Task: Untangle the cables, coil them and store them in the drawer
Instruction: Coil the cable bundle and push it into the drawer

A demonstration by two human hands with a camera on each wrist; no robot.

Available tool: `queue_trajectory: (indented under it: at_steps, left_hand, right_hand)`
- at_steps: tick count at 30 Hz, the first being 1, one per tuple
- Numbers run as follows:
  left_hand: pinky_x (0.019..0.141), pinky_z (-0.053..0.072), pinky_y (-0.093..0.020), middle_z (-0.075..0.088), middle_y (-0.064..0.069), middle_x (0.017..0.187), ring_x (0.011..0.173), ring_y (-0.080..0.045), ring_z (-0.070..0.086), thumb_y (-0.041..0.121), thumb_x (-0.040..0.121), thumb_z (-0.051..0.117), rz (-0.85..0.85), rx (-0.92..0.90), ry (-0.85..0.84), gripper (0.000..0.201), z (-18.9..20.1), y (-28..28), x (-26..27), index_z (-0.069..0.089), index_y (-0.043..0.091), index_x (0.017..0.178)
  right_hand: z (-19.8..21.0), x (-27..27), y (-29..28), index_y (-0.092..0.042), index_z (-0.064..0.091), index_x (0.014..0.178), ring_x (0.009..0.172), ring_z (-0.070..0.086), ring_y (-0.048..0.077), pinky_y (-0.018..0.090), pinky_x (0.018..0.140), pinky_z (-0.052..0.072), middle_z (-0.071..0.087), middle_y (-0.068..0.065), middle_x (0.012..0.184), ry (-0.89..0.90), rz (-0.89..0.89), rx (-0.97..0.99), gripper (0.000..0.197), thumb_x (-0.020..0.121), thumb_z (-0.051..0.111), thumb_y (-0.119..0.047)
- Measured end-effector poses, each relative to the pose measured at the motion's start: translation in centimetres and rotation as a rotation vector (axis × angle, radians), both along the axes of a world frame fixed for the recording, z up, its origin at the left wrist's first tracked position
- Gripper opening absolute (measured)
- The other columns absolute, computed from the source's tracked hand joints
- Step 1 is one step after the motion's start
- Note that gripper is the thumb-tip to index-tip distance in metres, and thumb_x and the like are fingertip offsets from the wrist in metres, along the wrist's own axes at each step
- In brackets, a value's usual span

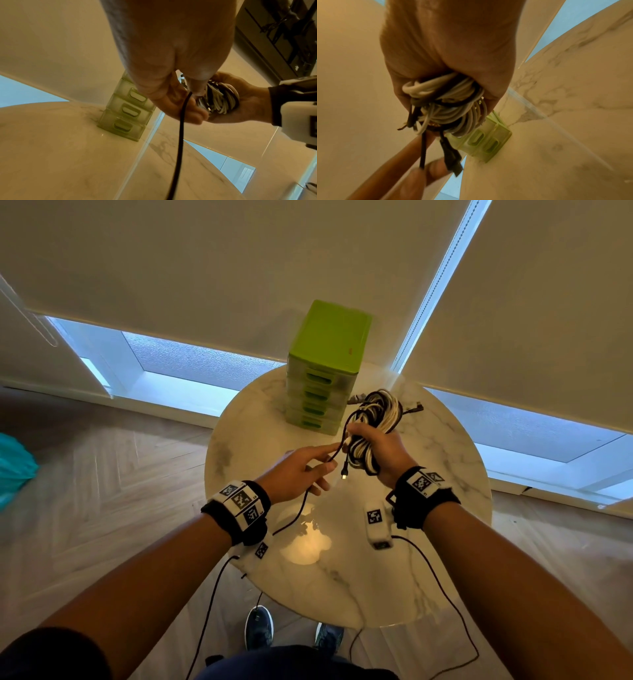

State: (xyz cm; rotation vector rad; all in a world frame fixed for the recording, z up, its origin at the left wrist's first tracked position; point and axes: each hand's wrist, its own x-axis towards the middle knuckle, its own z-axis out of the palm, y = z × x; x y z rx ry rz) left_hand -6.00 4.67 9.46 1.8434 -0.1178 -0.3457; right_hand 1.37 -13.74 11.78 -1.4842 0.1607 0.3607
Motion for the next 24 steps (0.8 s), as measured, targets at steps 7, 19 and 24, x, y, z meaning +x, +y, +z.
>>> queue_trajectory:
  at_steps: [7, 19, 24]
  left_hand:
    - [0.078, 0.036, -0.001, 0.055, 0.0, 0.109, 0.079, -0.002, 0.055, 0.012, 0.1, 0.064, 0.024, 0.331, -0.403, 0.025, -1.8, -0.3, -0.3, 0.073, 0.005, 0.122]
    - [0.071, 0.051, -0.012, 0.072, 0.004, 0.08, 0.074, 0.002, 0.069, 0.01, 0.081, 0.084, 0.299, 0.058, -0.22, 0.024, -0.1, -0.9, -1.0, 0.063, 0.014, 0.092]
    - [0.06, 0.055, -0.02, 0.071, 0.008, 0.096, 0.078, -0.008, 0.07, 0.02, 0.09, 0.077, 0.207, 0.053, -0.192, 0.017, 0.5, -1.3, -1.0, 0.063, 0.023, 0.098]
  right_hand:
    - [-1.3, -1.6, 0.9, -0.003, 0.074, 0.093, 0.082, 0.066, 0.032, 0.037, 0.066, 0.054, 0.071, 0.017, 0.094, 0.086, 0.05, 0.071, 0.017, 0.087, 0.074, -0.019]
    - [-1.6, -3.1, 1.0, -0.003, 0.072, 0.097, 0.079, 0.068, 0.027, 0.037, 0.07, 0.056, 0.071, 0.015, 0.088, 0.14, 0.095, 0.099, 0.013, 0.088, 0.073, -0.013]
    - [-1.2, -2.6, 0.4, -0.005, 0.069, 0.09, 0.069, 0.066, 0.026, 0.036, 0.064, 0.054, 0.068, 0.014, 0.085, 0.161, 0.064, 0.124, 0.01, 0.087, 0.072, -0.014]
